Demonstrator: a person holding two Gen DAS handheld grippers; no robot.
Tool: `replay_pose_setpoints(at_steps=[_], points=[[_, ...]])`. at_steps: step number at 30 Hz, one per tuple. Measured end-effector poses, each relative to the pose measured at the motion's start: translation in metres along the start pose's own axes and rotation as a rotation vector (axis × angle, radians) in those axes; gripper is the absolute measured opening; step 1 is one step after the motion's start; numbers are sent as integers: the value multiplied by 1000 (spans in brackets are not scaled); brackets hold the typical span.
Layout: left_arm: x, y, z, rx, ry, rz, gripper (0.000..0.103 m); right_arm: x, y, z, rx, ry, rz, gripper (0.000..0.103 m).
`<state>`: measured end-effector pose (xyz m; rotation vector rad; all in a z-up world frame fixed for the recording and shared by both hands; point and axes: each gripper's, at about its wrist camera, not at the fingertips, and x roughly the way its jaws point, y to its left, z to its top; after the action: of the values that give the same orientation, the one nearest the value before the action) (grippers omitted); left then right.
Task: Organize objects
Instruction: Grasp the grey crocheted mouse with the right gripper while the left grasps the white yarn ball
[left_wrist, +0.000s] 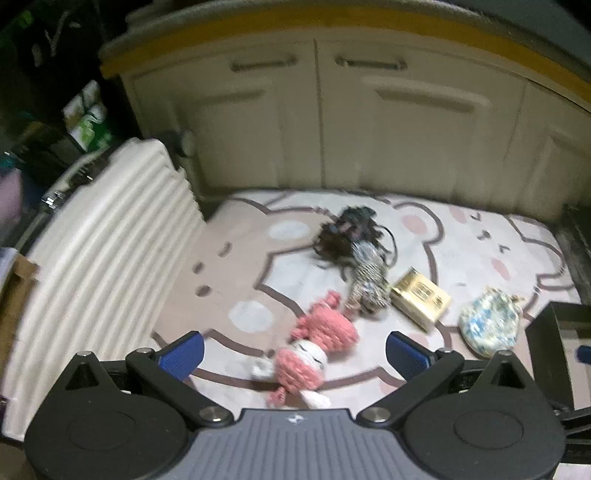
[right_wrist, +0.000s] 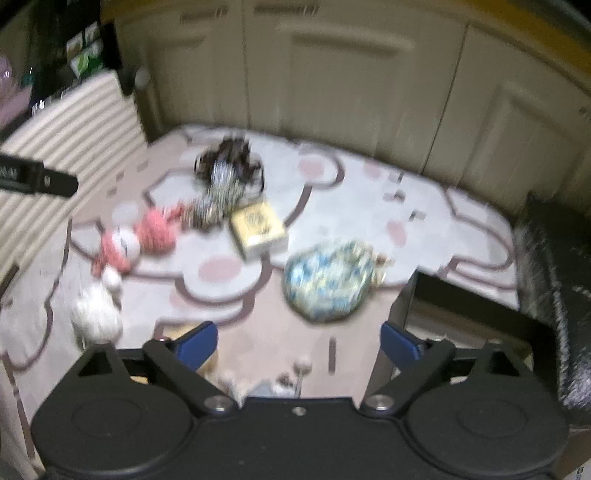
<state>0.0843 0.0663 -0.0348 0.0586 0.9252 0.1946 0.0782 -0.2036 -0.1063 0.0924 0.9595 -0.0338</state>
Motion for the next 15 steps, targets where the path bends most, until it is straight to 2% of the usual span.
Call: replay_pose_setpoints(at_steps=[2, 6, 12, 15], points=[[7, -3, -4, 18, 33, -11, 103, 8, 0, -5, -16, 46, 30, 87], [22, -9, -13, 73, 81, 16, 103, 19, 3, -15, -52, 129, 72, 81], [45, -5, -23, 25, 223, -40, 103, 34, 11, -27, -121, 221, 56, 79], [55, -4, -29, 16, 270, -37, 97, 40, 13, -31, -142, 253, 48, 78]])
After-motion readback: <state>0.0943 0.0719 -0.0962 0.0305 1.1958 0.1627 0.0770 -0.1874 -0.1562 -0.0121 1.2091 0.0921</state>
